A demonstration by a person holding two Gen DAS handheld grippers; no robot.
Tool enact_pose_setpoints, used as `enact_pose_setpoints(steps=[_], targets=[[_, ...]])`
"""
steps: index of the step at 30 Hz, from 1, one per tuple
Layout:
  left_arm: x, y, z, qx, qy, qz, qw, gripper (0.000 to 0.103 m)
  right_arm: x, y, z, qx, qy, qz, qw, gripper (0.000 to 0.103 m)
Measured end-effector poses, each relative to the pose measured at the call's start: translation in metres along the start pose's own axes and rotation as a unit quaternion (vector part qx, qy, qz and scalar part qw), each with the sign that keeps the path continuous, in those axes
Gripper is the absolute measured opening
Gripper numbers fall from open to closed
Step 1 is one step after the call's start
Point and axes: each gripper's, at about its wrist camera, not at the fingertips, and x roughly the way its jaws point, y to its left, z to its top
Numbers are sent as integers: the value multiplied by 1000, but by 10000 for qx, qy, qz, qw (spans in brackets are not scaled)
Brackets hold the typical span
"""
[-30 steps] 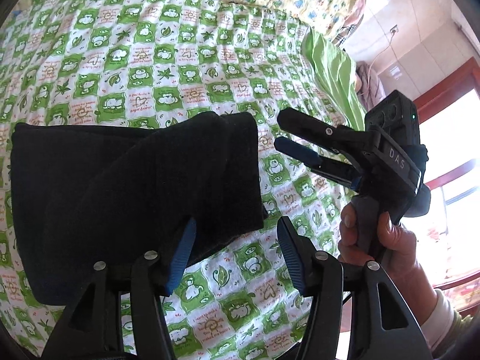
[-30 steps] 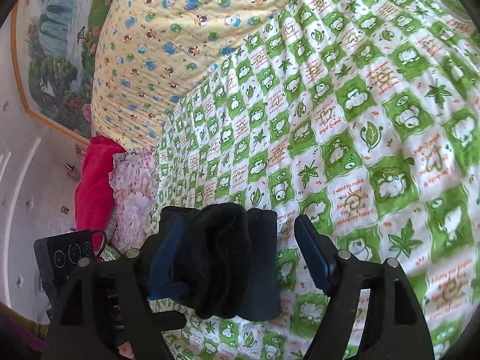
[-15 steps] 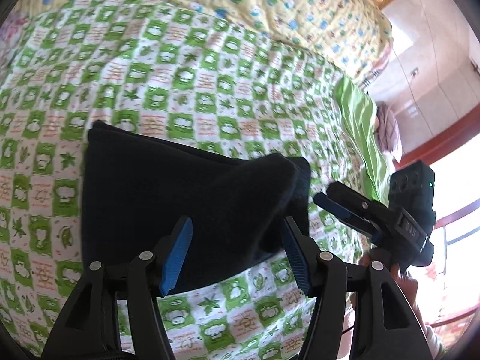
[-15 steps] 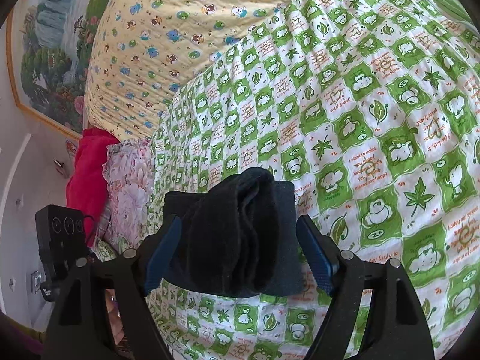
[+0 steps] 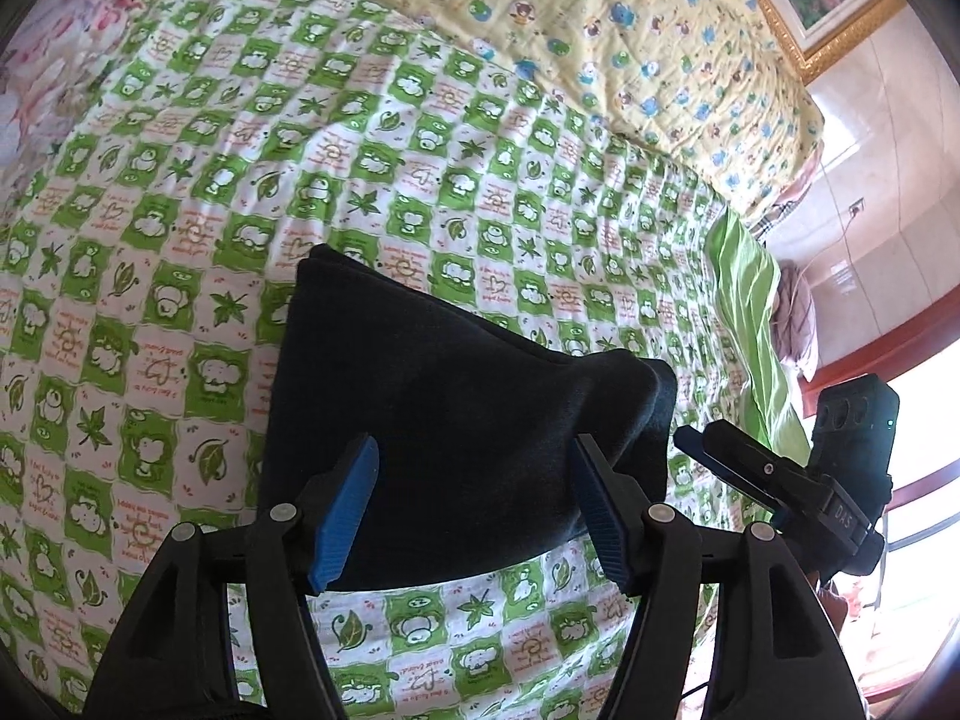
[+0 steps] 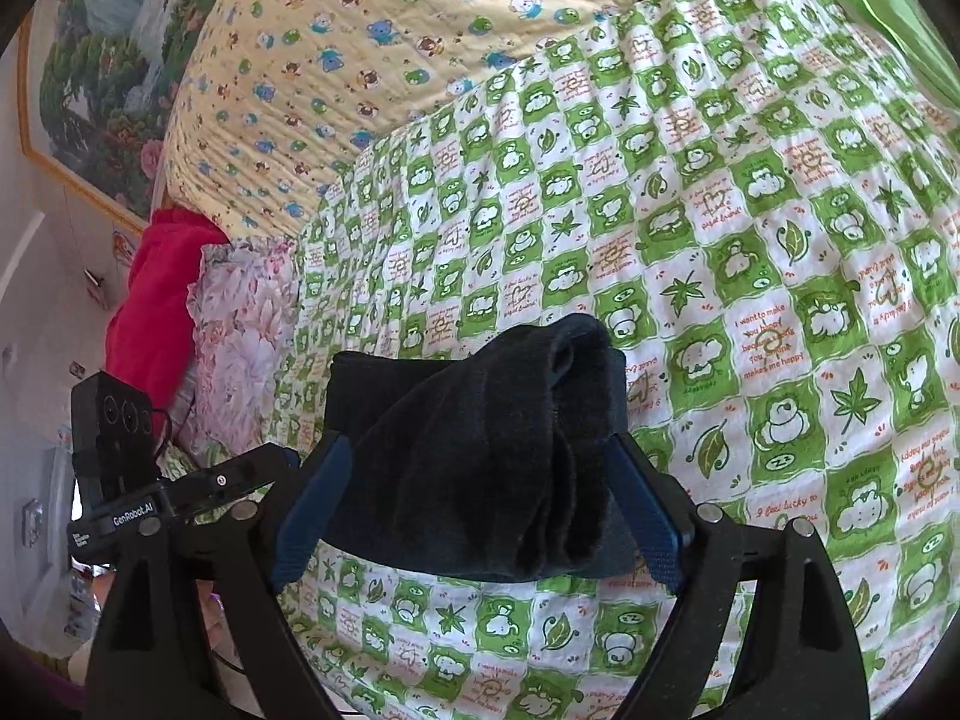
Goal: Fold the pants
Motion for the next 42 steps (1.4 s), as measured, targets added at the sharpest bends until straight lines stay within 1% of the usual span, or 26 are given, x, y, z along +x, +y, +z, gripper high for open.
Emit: enact_pose_setpoints(steps=[5, 13, 24, 33, 42], targets=[[-3, 12, 0, -144, -36, 46, 9999, 69, 1, 8, -2, -93, -9, -110, 9999, 91], [0, 29, 4, -275, 10, 156, 9995, 72, 6, -3, -3, 196, 24, -248, 9995, 92], [19, 37, 11, -301, 210, 269, 9990, 73, 17, -19, -8, 507, 181, -336, 9980, 92], [36, 41, 16, -349, 348, 359, 9981, 74, 26, -32, -11, 690, 300, -293, 9967, 92], [53, 47, 21, -390, 455, 449, 9972, 77, 34, -41, -11, 821, 396, -227, 9956, 92]])
